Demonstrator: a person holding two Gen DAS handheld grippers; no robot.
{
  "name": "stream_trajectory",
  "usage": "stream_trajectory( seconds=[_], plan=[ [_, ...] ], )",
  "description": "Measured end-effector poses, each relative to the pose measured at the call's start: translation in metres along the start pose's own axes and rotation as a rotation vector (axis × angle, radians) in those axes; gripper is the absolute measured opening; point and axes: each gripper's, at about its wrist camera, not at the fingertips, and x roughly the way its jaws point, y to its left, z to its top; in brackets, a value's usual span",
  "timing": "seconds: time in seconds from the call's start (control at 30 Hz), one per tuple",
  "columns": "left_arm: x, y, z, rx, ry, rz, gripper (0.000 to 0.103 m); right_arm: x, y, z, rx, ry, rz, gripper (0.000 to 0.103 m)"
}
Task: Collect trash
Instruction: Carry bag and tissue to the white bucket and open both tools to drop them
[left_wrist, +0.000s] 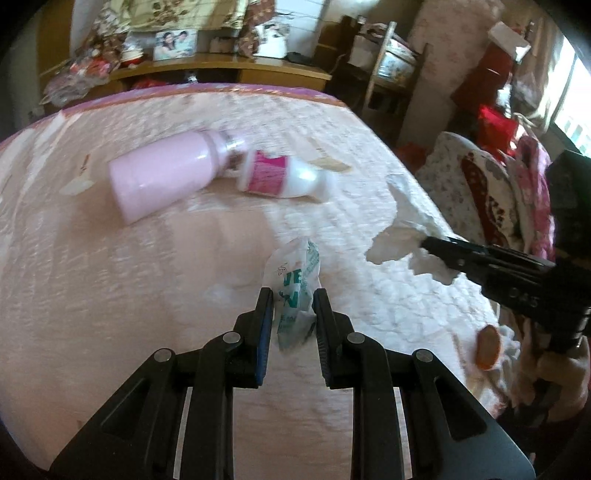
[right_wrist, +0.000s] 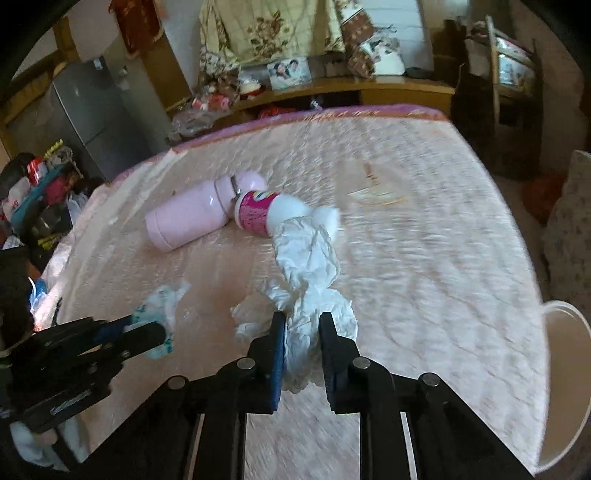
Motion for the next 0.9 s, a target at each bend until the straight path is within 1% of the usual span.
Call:
stream_trajectory(
  seconds=[0.1, 0.2, 0.4, 0.63, 0.9],
  plan=[
    [0.000, -0.024, 0.002, 0.034, 0.000, -0.021, 0.019, -0.029, -0.018, -0.009, 0.021, -0.025, -0.021, 0.017],
    [0.002, -0.049, 0.003, 0.071, 0.004, -0.040, 0.019, -0.052, -0.035, -0.017, 0.037, -0.044, -0.065, 0.017],
    [0.009, -0.097, 0.008, 0.143, 0.009, -0.079, 0.019, -0.084, -0.083, -0.036, 0.105, -0.057, -0.144, 0.017],
    [0.023, -0.148, 0.014, 0.205, 0.022, -0.119, 0.019, -0.112, -0.131, -0.055, 0.174, -0.069, -0.212, 0.017],
    [0.044, -0.198, 0.017, 0.272, 0.058, -0.163, 0.019, -0.126, -0.178, -0.076, 0.245, -0.059, -0.266, 0.017]
  ],
)
